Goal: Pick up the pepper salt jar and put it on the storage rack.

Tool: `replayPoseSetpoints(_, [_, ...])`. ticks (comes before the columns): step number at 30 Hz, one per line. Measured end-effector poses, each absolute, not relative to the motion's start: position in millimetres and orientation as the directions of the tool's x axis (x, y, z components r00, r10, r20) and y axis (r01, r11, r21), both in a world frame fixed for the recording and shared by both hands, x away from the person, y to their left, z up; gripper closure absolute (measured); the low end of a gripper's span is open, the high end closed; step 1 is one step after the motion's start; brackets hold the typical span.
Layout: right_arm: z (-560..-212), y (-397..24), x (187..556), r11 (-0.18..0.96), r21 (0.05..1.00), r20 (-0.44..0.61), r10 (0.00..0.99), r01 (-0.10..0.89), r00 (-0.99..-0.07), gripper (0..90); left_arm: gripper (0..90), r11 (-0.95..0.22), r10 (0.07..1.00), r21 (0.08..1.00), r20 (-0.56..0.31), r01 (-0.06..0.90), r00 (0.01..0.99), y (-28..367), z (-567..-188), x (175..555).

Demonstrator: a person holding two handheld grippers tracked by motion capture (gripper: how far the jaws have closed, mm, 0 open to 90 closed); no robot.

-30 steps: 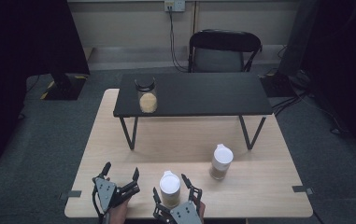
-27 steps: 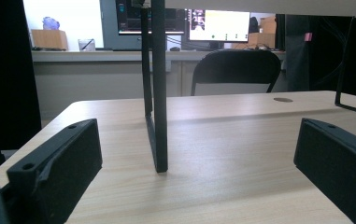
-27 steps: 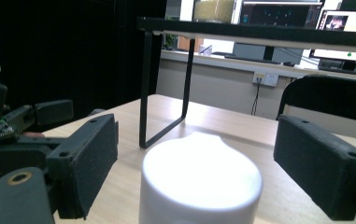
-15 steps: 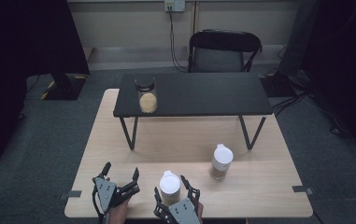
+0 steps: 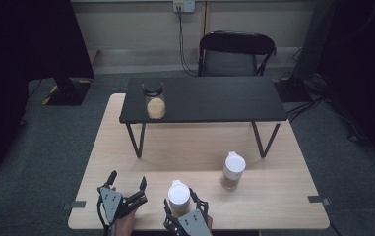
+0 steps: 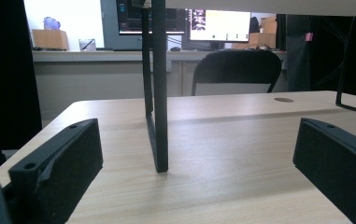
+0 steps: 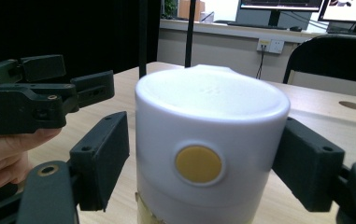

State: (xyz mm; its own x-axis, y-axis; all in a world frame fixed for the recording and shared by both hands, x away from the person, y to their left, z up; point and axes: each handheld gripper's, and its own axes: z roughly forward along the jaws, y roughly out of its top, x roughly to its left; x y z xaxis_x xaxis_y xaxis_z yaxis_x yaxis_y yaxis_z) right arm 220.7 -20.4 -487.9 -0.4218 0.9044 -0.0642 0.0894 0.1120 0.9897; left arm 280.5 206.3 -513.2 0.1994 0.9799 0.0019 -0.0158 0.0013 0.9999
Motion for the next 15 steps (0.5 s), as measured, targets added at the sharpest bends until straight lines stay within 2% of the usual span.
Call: replayPoseSetpoints(15, [-493.7,-22.9,224.2,0.106,0.99,-0.055,0.9,0.096,-0.433,28.7,0.9,0.001,0.98,1.0,0.002,-0.016,0.199,206.3,-513.2,280.5])
